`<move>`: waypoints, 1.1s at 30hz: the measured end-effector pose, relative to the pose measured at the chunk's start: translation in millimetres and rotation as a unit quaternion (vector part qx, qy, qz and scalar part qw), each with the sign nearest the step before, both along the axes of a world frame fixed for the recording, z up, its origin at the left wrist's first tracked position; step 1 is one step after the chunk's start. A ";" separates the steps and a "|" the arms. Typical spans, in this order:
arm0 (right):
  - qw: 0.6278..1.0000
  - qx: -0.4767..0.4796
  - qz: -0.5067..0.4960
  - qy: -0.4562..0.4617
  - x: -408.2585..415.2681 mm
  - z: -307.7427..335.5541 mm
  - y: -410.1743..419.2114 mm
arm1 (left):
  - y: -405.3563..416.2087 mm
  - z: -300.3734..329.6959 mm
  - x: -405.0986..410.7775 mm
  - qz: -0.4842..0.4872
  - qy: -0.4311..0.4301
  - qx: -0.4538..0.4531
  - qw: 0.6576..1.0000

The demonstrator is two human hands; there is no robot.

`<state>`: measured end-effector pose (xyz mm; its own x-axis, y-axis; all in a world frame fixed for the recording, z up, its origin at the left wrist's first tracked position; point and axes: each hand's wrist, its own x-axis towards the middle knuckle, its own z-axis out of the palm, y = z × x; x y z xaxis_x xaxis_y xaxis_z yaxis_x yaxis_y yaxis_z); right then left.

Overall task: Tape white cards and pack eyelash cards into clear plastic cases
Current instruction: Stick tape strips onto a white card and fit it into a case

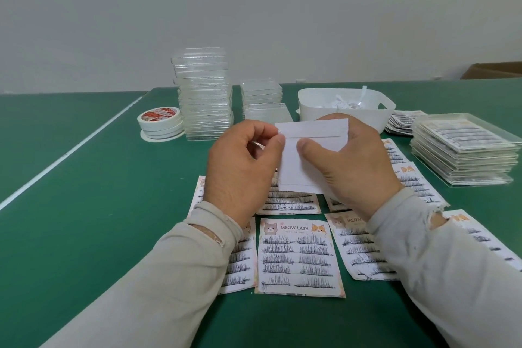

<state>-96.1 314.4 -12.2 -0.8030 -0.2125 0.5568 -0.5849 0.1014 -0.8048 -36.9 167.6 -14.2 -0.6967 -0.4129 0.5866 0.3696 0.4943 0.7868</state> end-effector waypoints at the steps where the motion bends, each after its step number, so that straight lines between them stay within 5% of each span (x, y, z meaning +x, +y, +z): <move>1: 1.000 0.005 0.001 0.005 0.8 0.2 -0.1 | -0.5 -0.2 -0.2 0.002 0.000 -0.002 1.000; 33: 0.999 0.036 0.015 0.027 1.9 0.0 0.6 | -5.8 -3.0 -3.6 -0.008 -0.032 -0.040 0.999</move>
